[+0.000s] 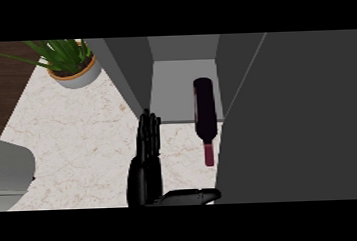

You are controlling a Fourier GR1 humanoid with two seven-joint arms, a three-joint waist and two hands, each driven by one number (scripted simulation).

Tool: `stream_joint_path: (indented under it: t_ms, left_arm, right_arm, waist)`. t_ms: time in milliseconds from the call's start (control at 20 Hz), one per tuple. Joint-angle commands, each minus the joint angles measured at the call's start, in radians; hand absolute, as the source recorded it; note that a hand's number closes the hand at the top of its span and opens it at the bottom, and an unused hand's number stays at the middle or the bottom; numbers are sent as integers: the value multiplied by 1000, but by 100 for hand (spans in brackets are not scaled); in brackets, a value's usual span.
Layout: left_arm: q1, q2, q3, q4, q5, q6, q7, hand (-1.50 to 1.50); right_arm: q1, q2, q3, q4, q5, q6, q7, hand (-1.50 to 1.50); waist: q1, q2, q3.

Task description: Pick up the wine, place it into the cabinet and close the cabinet

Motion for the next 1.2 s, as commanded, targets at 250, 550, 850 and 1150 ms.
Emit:
stream_joint_path:
  t_ms: [250, 550, 850, 1150]
  left_arm:
    - [187, 161, -68, -280, -57, -40, 33, -150]
    - [269, 285, -9, -344, -16, -179, 14, -150]
    - [398, 445, 71, -500, 18, -280, 1, -150]
    - [419, 489, 206, -530, 87, -323, 15, -150]
  right_arm:
    - [46, 17, 74, -113, -89, 18, 94, -150]
    - [122, -25, 77, -135, -154, 108, 81, 150]
    - [115, -11, 149, -101, -111, 129, 69, 150]
    - [190, 43, 248, -83, -186, 105, 141, 150]
  waist:
    - [-3, -1, 0]
    - [-8, 1, 0]
    - [3, -1, 0]
    - [2, -1, 0]
